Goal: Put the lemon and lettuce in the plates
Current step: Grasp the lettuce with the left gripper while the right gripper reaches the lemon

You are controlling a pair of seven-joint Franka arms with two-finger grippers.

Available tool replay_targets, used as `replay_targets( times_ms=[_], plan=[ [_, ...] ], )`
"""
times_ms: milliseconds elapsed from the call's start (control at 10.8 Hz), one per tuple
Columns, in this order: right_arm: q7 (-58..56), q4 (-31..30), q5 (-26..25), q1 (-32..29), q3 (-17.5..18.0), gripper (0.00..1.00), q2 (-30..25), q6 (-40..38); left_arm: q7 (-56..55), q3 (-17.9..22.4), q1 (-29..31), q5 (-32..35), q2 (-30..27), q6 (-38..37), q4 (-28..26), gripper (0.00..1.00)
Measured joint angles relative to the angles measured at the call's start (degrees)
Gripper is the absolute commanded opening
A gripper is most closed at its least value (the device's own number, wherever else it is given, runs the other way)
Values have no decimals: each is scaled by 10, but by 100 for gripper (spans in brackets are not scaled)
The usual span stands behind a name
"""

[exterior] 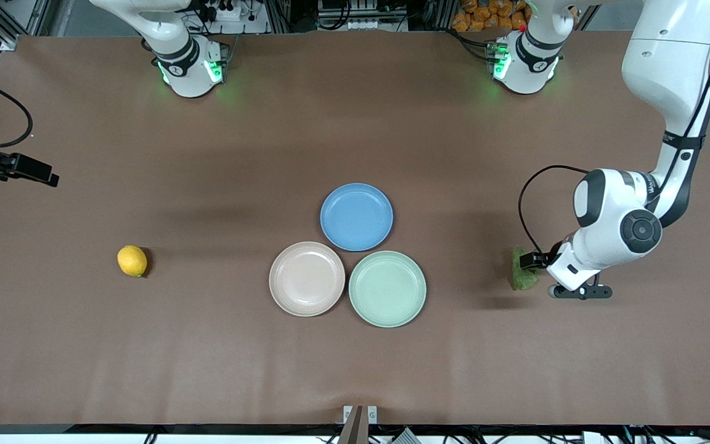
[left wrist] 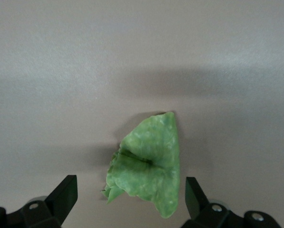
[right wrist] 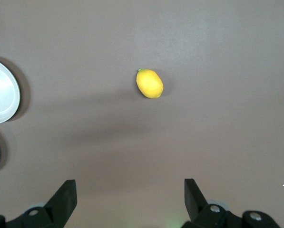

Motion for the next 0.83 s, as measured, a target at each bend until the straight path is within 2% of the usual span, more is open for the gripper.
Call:
replay_targets(
  times_ms=[556,833],
  plan=[
    [0,-19,0,0,0,100,0,30,1,0,-3,1,17,25,-13,94],
    [0,-67,0,1,3,100,6,105,1,-1,-5,1,39,48,-14,87]
  ],
)
